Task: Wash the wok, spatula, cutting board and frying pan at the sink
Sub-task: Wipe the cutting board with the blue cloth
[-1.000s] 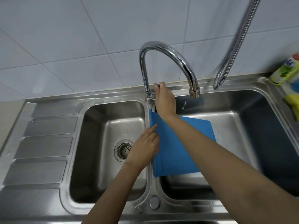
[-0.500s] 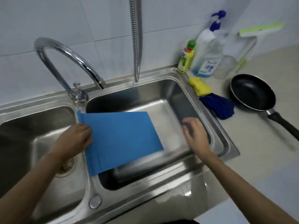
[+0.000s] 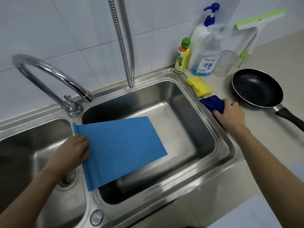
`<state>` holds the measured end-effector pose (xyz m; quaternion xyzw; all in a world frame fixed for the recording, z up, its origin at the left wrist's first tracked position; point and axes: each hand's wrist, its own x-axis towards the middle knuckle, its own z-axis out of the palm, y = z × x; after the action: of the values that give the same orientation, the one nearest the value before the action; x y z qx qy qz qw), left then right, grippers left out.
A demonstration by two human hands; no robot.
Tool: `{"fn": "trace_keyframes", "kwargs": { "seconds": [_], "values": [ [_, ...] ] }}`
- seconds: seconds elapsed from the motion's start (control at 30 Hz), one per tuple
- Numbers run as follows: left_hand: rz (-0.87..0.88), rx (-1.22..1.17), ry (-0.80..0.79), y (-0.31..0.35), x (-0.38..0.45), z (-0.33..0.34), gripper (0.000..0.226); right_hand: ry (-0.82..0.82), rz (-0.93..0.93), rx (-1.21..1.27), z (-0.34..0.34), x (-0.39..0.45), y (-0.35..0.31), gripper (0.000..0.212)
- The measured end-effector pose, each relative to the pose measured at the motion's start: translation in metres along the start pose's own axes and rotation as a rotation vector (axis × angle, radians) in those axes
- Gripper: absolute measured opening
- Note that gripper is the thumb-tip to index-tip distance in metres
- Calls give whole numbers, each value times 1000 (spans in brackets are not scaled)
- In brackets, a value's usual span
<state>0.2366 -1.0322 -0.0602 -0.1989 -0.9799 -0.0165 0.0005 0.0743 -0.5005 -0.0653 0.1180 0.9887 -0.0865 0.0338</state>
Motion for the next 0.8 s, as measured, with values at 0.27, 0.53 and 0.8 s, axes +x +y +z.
{"fn": "trace_keyframes", "kwargs": {
  "seconds": [0.27,0.53,0.8],
  "values": [
    [-39,-5,-82,5,-2,-7,26,-140,163,675,-19,-116,-31,43],
    [-56,-56,-65,5,-9,-8,23,-727,104,934,66,-229,-215,28],
    [89,-79,-38,-12,-12,-4,22,-174,-460,627,121,-294,-294,52]
  ]
}}
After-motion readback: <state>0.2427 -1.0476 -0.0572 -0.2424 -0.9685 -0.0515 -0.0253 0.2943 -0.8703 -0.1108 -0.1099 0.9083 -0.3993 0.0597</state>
